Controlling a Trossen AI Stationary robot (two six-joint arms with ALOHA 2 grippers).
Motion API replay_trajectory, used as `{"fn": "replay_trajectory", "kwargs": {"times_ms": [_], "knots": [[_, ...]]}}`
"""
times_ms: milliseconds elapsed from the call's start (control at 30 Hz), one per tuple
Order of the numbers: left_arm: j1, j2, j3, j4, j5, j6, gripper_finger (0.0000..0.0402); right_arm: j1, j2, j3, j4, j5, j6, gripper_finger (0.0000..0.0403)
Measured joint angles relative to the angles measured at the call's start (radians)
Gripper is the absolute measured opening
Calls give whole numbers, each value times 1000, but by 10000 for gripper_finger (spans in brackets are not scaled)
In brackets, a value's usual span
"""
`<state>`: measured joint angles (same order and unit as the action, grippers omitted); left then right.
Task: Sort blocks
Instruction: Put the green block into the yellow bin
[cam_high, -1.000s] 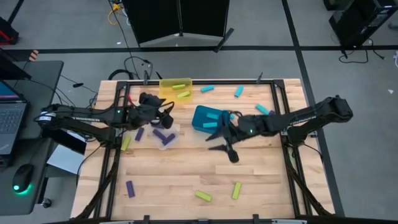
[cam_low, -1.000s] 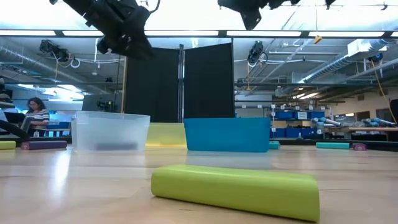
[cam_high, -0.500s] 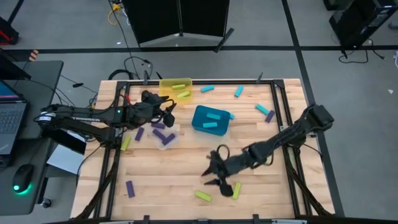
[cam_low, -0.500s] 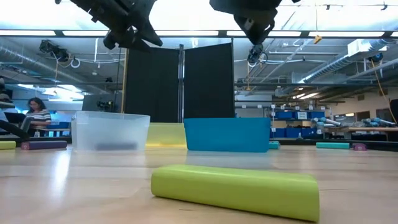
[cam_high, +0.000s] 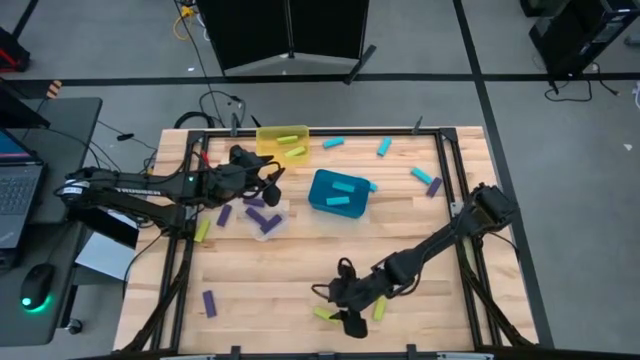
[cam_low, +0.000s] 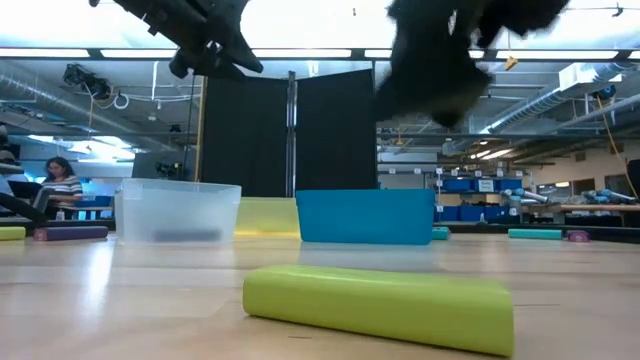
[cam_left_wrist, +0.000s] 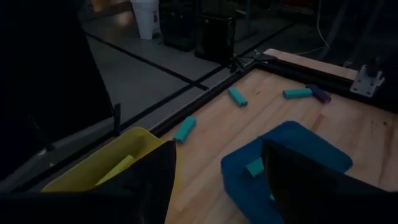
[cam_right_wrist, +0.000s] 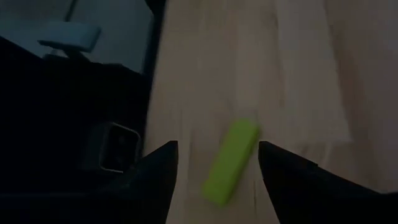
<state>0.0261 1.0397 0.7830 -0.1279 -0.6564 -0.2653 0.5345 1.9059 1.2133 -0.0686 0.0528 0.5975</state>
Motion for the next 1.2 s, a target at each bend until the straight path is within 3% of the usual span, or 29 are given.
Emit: {"fn": "replay_trajectory", "kwargs": {"times_ms": [333,900,1200], "knots": [[0,0,0,-14,33,1,243,42,87,19,-9,69,115,249],[1,0,0,-24,25,30,243,47,270,312,-313,133,81,252],[1,0,0,-26,25,30,243,55,335,377,-387,133,98,252]]}}
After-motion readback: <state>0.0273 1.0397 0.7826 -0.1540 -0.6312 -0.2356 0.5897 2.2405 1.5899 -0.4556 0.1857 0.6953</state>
